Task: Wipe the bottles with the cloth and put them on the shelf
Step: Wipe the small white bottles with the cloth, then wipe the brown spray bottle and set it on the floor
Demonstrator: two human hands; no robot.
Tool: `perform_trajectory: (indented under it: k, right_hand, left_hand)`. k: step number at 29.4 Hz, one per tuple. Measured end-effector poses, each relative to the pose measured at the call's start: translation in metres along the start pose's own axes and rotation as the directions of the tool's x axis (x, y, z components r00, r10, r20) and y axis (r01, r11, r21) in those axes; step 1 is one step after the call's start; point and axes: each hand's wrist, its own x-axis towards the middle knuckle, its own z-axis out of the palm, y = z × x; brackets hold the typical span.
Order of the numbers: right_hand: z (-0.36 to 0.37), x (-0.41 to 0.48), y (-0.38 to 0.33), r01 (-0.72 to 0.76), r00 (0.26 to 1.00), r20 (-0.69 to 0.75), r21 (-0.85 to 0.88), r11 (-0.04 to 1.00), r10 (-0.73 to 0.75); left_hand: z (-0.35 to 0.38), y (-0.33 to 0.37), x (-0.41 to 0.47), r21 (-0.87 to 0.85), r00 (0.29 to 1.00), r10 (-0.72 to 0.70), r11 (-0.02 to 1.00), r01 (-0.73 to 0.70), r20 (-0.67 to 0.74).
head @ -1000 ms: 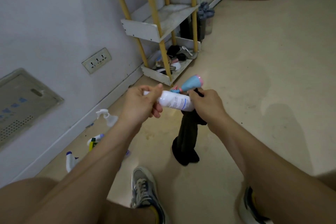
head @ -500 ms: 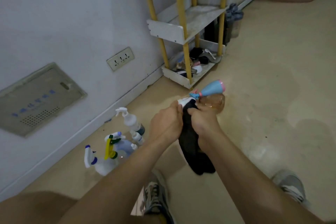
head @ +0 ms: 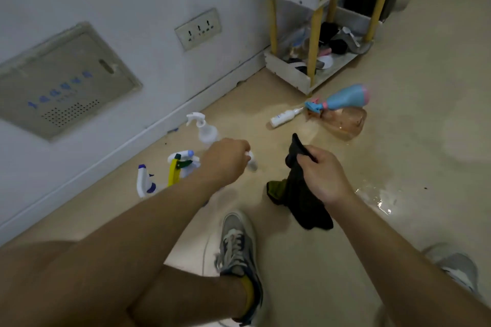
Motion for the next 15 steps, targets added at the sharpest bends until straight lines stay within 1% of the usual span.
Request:
perform_trajectory:
  k: [3, 6, 8, 11, 13, 15]
  right_hand:
    - [0.007, 0.005, 0.020, -0.106, 0.994, 0.018, 0.089, 0.990, 0.105]
    - [0.012, 0.008, 0.043, -0.221, 0.975, 0.054, 0.179, 0.959, 0.215]
    - [0.015, 0.011, 0.054, -0.295, 0.955, 0.071, 0.278, 0.914, 0.286]
    - [0.018, 0.022, 0.064, -0.317, 0.947, 0.076, 0.374, 0.871, 0.312]
    - [0.018, 0.032, 0.069, -0.324, 0.939, 0.063, 0.485, 0.812, 0.337]
    - [0.018, 0.042, 0.072, -0.375, 0.911, 0.114, 0.630, 0.680, 0.396]
  left_hand:
    - [0.029, -0.013, 0.006, 0.050, 0.998, 0.004, 0.999, -0.008, 0.067]
    - [0.058, -0.027, 0.016, 0.016, 0.993, -0.018, 1.000, 0.017, 0.113]
    - [0.076, -0.036, 0.023, -0.002, 0.991, -0.036, 0.999, 0.036, 0.131]
    - [0.097, -0.045, 0.035, -0.005, 0.987, -0.036, 0.999, 0.037, 0.160]
    - [0.106, -0.050, 0.042, 0.026, 0.985, -0.057, 0.998, 0.053, 0.163]
    - [0.118, -0.055, 0.044, 0.065, 0.982, -0.082, 0.995, 0.072, 0.167]
